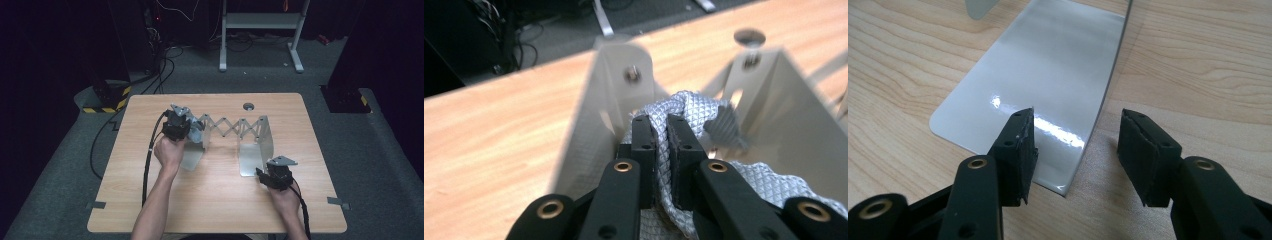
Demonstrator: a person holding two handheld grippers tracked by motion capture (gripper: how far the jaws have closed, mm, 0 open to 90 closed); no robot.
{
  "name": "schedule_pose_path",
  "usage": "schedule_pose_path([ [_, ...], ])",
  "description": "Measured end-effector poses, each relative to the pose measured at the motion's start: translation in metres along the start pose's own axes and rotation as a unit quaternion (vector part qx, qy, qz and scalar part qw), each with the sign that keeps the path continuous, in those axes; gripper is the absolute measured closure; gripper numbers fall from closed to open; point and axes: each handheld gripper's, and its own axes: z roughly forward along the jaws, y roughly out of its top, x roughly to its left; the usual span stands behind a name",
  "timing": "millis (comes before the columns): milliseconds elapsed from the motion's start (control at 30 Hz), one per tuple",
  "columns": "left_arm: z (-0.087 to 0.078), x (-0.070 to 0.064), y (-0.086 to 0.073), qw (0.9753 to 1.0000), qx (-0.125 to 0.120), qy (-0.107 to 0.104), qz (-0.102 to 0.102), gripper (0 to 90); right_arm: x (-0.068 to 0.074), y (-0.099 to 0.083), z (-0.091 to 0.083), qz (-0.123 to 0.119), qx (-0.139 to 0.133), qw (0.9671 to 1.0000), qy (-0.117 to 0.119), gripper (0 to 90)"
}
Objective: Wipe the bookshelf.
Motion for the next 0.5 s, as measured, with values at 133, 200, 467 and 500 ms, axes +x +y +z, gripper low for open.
schedule_pose_path([
  [133, -0.006, 0.001, 0.017, 0.9998, -0.02, 0.0, -0.004, 83.8, 0.0, 0.0, 0.0, 0.0, 0.0, 1.0, 0.0, 49.5],
  [200, -0.008, 0.001, 0.023, 0.9996, -0.028, 0.0, -0.005, 83.8, 0.0, 0.0, 0.0, 0.001, 0.0, 1.0, 0.0, 49.5],
  [467, -0.006, -0.001, 0.022, 0.9997, -0.024, -0.004, 0.002, 83.7, 0.0, 0.0, 0.0, 0.0, 0.0, 1.0, 0.001, 49.4],
  [500, -0.003, -0.002, 0.019, 0.9998, -0.019, -0.006, 0.004, 83.8, 0.0, 0.0, 0.0, 0.0, 0.0, 1.0, 0.001, 49.5],
])
